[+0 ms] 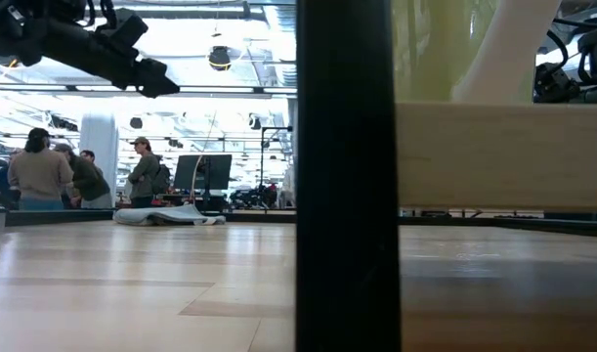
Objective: Stack small to large cups/mugs on shelf
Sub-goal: Return to Home Position
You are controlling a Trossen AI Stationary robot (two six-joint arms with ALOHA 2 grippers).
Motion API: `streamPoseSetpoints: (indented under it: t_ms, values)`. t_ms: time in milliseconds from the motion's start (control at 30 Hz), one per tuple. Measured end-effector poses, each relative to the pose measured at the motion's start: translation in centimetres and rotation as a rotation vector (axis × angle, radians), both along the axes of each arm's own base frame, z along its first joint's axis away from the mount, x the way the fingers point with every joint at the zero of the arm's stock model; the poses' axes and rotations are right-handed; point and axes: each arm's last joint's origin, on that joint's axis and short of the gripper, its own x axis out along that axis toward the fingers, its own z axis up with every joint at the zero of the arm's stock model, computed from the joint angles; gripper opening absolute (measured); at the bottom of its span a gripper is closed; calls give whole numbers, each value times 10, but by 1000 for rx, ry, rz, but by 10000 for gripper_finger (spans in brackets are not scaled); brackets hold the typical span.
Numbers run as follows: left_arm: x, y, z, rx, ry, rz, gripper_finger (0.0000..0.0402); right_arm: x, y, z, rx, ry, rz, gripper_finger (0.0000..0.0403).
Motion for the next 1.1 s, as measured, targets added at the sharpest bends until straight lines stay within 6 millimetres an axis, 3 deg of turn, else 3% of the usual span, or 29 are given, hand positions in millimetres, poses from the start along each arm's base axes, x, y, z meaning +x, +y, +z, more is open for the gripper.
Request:
streamPoseSetpoints:
  t_ms: [233,533,867,1100]
  values:
    - [-17,12,7,20,-74,87,254,0,0,0,1,0,0,230]
    - [-43,7,0,-65,-87,233,254,0,0,0,17,-29,0,230]
    - [-51,-3,0,-60,-64,40,254,0,0,0,27,-46,0,230]
    - [-50,-3,-5,-83,-59,7,254,0,0,0,27,-46,0,230]
